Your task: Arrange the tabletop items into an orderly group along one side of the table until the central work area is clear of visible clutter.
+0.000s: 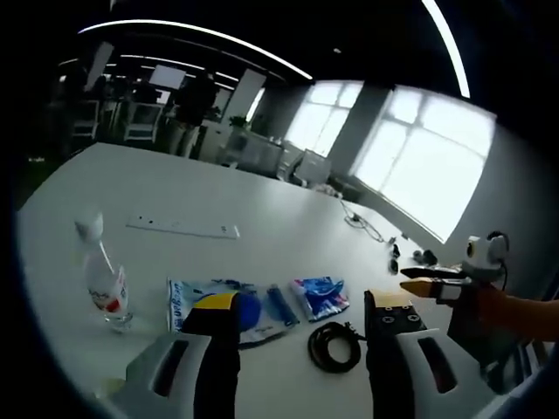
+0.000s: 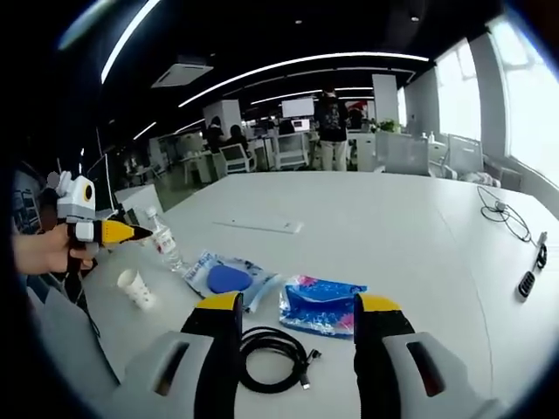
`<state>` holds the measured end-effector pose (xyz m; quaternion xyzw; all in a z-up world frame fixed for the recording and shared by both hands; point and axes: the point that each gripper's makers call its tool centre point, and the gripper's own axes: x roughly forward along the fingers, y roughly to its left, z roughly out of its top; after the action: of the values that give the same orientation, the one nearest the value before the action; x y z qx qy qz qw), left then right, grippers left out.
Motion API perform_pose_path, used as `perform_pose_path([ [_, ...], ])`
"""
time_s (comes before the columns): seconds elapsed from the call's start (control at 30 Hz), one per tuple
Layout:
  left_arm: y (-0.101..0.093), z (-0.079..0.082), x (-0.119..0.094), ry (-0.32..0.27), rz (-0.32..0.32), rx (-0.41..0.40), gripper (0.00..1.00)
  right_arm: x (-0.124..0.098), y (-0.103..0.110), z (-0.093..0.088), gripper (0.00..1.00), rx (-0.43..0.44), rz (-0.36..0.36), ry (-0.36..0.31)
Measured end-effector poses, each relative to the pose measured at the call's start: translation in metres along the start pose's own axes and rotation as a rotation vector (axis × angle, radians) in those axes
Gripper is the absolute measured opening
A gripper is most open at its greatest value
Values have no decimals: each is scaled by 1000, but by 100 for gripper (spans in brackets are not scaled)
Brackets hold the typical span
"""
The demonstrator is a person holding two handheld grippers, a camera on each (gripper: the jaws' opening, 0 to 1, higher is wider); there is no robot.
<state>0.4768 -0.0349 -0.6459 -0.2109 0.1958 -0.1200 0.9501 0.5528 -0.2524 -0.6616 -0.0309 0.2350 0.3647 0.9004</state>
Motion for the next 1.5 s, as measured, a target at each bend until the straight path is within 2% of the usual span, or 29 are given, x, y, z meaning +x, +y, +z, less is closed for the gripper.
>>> perform_pose_path([
  [0.23, -4, -4, -18, 8, -8, 40, 57, -12, 10, -1, 49, -9, -6, -2],
  [0.37, 5, -9, -33, 25, 4, 71, 61, -17, 16, -9, 51, -4, 1, 11],
  [0.53, 25, -12, -62, 48, 38, 99, 65, -24, 25, -20, 55, 1, 20, 39],
  [0.67, 48, -13, -81, 31, 81, 40, 66, -26, 29, -30, 56, 0, 26, 67],
  [0.8, 66, -18, -97, 33, 114, 28, 66, -27, 31, -37, 57, 24, 26, 84],
  [1.0, 86, -27, -117, 44, 150, 16, 66, -26, 34, -45, 57, 15, 33, 110],
  [1.2, 92, -27, -117, 50, 160, -3, 65, -20, 38, -45, 56, 18, 28, 119],
  [1.37, 91, -21, -105, 52, 147, -1, 64, -12, 42, -41, 56, 6, 31, 120],
  [1.5, 87, -17, -89, 84, 134, 27, 62, -3, 41, -38, 55, 7, 36, 121],
])
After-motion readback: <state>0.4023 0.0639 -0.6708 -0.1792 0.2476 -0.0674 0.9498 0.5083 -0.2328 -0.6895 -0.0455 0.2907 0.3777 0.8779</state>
